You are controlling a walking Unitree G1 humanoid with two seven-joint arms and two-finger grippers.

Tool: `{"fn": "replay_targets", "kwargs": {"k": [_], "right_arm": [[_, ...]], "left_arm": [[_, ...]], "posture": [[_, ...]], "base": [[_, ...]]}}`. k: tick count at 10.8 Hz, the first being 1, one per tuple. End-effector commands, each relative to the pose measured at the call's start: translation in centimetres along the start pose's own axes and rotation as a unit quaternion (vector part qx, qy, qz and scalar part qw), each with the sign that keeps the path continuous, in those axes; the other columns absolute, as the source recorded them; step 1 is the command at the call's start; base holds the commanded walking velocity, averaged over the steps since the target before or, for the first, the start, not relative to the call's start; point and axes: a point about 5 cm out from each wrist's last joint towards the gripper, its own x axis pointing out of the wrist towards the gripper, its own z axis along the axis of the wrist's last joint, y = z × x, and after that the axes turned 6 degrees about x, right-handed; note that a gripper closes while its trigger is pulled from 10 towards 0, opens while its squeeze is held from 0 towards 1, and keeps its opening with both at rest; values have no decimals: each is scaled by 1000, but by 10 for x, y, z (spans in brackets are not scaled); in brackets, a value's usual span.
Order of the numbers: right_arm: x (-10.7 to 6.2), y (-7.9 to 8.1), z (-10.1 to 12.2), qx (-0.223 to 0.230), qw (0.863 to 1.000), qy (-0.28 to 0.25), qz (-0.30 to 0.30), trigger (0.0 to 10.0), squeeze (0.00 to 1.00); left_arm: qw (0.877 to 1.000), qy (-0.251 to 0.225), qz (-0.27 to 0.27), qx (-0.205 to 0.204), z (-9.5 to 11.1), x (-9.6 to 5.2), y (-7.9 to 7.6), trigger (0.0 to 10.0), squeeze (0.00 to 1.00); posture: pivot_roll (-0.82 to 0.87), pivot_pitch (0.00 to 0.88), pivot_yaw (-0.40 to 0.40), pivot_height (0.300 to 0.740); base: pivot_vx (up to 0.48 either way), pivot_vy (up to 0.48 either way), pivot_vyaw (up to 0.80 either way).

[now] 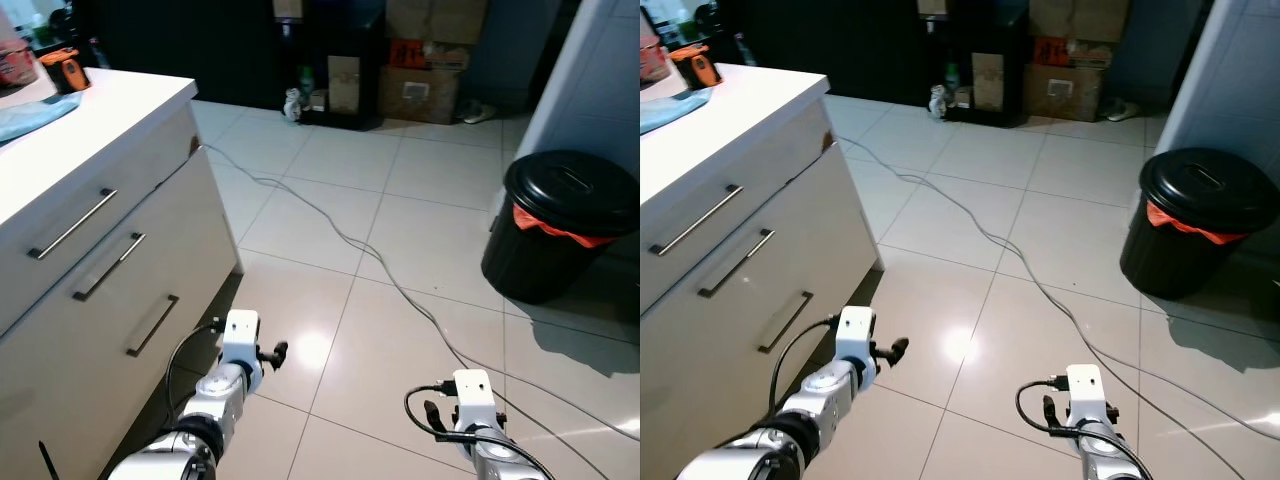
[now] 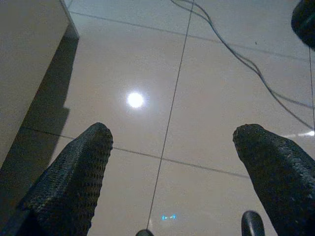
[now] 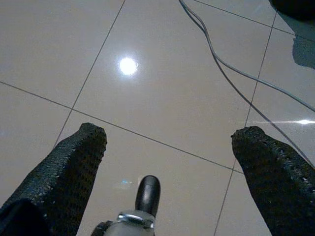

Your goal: Kitchen organization

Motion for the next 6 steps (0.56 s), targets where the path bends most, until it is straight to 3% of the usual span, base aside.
{"fn": "replay_targets", "kwargs": {"k": [1,2,4,6], "right_arm": [[0,3,1,-8,1000,-7,13,10000,0],[0,5,-1,-28,999,-1,17,10000,0],[1,10,0,-50,998,4,26,10000,0],[1,9,-2,-38,999,12,18,10000,0]], "left_arm": [[1000,9,0,13,-6,-1,-3,10000,0],[1000,4,2,29,-2,0,-5,10000,0],[1000,1,21,19,1,0,2,10000,0],[1000,9,15,23,2,1,-1,10000,0]], "posture": [[-113,0,81,740],[-97,0,71,740],[-97,0,70,740],[-112,0,83,740]], "base": [[0,0,0],[0,0,800],[0,0,800],[0,0,800]]}}
